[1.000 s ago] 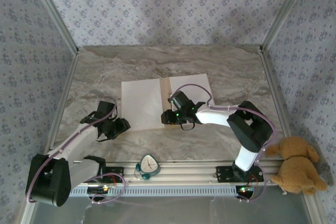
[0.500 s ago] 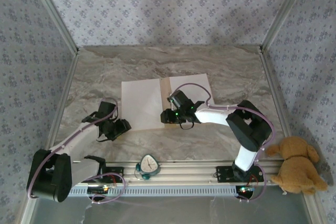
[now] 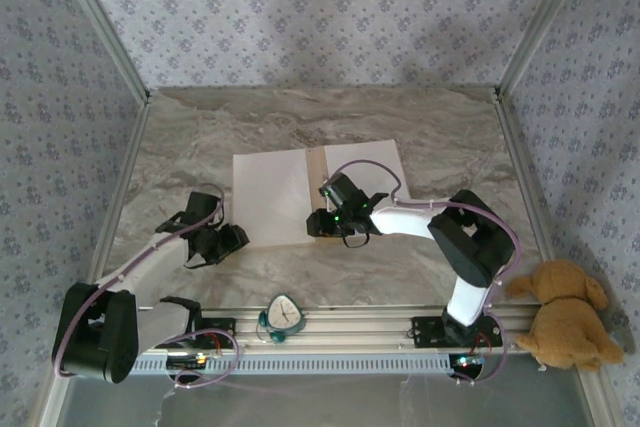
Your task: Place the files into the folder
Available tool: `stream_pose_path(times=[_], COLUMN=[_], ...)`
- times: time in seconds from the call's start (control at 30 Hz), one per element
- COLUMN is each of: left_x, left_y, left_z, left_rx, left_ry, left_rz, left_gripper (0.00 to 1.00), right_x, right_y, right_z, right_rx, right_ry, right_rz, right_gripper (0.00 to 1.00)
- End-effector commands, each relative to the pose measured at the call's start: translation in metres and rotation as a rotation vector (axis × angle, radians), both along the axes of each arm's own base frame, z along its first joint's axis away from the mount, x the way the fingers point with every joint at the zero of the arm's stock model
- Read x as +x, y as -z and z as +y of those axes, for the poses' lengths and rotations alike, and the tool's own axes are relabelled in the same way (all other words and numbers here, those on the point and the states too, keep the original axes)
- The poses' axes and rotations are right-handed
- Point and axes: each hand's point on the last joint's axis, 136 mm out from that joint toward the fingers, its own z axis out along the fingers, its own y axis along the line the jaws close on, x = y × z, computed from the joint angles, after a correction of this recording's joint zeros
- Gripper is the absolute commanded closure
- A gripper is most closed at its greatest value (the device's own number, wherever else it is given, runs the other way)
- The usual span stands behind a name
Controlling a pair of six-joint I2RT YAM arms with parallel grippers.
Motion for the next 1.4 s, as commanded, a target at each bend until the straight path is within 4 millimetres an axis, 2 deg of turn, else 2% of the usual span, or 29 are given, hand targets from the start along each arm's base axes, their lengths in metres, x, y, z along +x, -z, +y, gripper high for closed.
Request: stream_pose_path(times=[0.0,0.33,0.7,1.1,1.37], left_x=[0.010,0.017,0.029,0.039,0.046], left_y=[-0.010,-0.022,-0.039,-0.037,-0.037], left_z=[-0.008,-0.016,-0.029,-0.034,-0.040], left_rx=[-0.047,-0.109,-0.206,-0.235,-0.266], left_ry=[0.024,0.031,0.027,0.033,0.045], left_rz=[-0.061,-0.127,-0.214,-0.251,-0.269], left_gripper=[0.58,0.62,0.63,0.66,0.71], right_x=[-0.003,-0.002,-0.002,-0.002,0.003], right_y=[0.010,0.012,0.013,0.014,0.006], right_z=[-0.005,-0.004,-0.005,-0.002,0.004], right_rx=[-0.039,-0.037,-0.037,-0.024,-0.004], right_ry=[0.020,0.024,0.026,0.017,0.013], right_rz=[0.027,0.035,0.036,0.043,0.034], right_gripper=[0.59,0.60,0.60,0.60,0.61])
